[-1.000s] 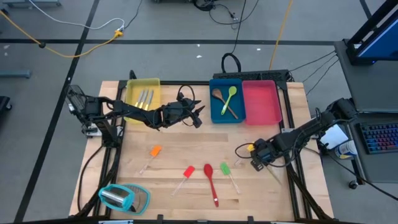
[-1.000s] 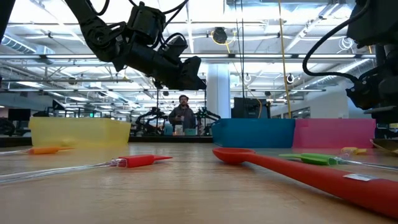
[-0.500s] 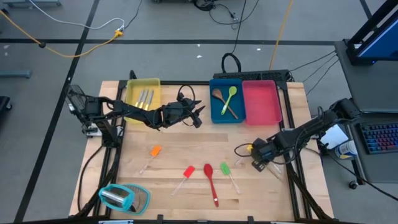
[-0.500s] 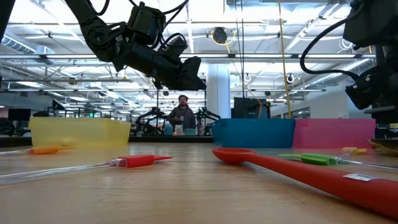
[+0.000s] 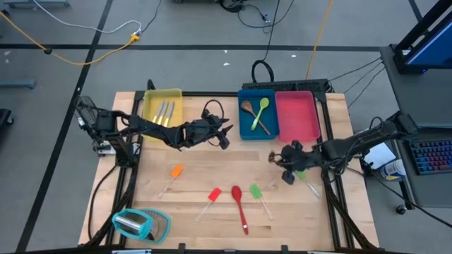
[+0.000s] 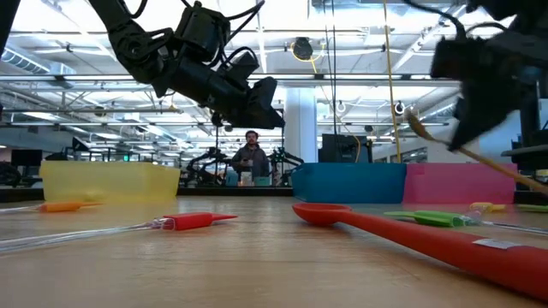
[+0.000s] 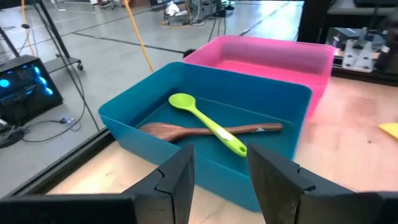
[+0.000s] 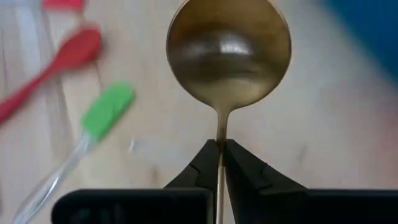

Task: Pick & Place Kitchen Items
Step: Put the gold serving spoon into the blue bin, then put the red serving spoon into the blue bin

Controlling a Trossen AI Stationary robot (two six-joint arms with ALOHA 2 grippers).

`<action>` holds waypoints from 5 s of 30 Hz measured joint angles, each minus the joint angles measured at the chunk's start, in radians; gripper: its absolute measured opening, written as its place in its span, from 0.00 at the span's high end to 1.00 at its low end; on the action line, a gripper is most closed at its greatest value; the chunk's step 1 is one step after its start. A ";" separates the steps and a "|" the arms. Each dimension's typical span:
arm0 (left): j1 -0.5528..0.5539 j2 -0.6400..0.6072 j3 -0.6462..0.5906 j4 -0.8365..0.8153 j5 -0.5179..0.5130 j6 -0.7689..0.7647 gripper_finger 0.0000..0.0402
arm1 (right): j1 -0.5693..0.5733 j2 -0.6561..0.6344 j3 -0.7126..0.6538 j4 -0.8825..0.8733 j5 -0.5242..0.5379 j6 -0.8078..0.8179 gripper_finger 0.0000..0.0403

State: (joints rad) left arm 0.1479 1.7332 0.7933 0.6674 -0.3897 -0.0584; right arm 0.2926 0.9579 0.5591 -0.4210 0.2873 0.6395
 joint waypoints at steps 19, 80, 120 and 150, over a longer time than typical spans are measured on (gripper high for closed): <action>-0.119 0.000 0.000 -0.030 0.000 -0.107 0.62 | -0.438 0.110 0.001 0.753 0.141 -0.358 0.98; -0.181 0.000 0.000 -0.090 -0.026 -0.093 0.62 | -0.921 0.578 0.002 0.953 -0.028 -0.105 0.77; -0.157 0.000 0.000 -0.149 0.023 -0.129 0.62 | -0.415 0.463 0.002 1.255 -0.241 -0.590 0.59; -0.083 0.000 0.000 -0.094 0.024 0.066 0.62 | -0.147 0.463 0.002 1.266 -0.165 -0.462 0.59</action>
State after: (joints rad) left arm 0.0649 1.7332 0.7937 0.5735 -0.3653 0.0077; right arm 0.1459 1.4212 0.5610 0.8452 0.1221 0.1776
